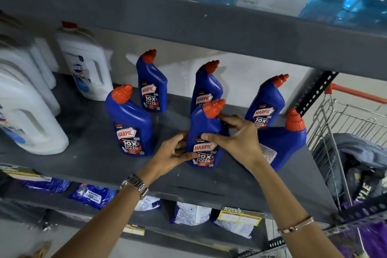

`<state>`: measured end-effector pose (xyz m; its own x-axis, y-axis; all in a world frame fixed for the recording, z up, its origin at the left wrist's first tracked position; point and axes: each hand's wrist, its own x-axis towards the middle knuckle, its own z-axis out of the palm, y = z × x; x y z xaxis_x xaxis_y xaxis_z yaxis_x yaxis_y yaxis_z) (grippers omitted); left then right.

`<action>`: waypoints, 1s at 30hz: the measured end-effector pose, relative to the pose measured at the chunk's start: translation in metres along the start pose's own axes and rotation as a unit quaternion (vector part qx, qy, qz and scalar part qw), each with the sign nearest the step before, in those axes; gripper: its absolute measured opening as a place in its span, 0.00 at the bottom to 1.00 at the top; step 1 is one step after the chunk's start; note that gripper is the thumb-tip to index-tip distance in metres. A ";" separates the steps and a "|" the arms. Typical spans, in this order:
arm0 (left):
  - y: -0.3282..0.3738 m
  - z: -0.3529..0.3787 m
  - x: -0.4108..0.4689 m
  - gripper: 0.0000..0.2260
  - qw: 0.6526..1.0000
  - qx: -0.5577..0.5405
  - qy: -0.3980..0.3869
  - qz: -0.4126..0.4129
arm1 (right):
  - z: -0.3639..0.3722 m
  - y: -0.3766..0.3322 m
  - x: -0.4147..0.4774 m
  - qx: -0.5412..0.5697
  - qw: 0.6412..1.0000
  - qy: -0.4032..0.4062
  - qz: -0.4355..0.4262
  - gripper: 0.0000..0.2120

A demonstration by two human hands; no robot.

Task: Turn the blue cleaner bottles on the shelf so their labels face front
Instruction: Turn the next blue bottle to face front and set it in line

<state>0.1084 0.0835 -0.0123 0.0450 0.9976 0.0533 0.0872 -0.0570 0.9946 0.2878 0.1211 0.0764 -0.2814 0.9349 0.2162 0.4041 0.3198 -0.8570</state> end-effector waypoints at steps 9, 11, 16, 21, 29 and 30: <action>-0.011 -0.007 0.007 0.25 1.000 -0.002 -0.024 -0.021 | 0.009 0.004 -0.005 -0.016 1.000 0.018 0.005 0.28; -0.013 -0.005 0.007 0.24 1.000 -0.004 -0.021 -0.013 | 0.010 0.003 -0.006 -0.019 0.999 0.025 0.010 0.29; -0.010 0.005 -0.007 0.23 0.998 -0.018 0.050 0.040 | 0.007 -0.003 -0.021 -0.044 0.999 0.030 0.001 0.29; -0.006 0.067 -0.060 0.18 0.940 0.077 0.270 0.192 | -0.027 -0.004 -0.061 0.057 0.976 0.212 -0.004 0.16; 0.004 0.152 -0.013 0.23 0.994 -0.051 0.049 0.089 | -0.112 0.033 -0.078 0.052 0.950 0.301 0.064 0.19; 0.004 0.157 -0.004 0.25 0.994 -0.041 0.052 0.092 | -0.116 0.035 -0.074 0.048 0.955 0.284 0.068 0.21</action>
<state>0.2644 0.0733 -0.0224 -0.0512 0.9694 0.2400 0.0062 -0.2400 0.9708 0.4239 0.0811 0.0848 0.2955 0.9083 0.2960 0.3148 0.1999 -0.9279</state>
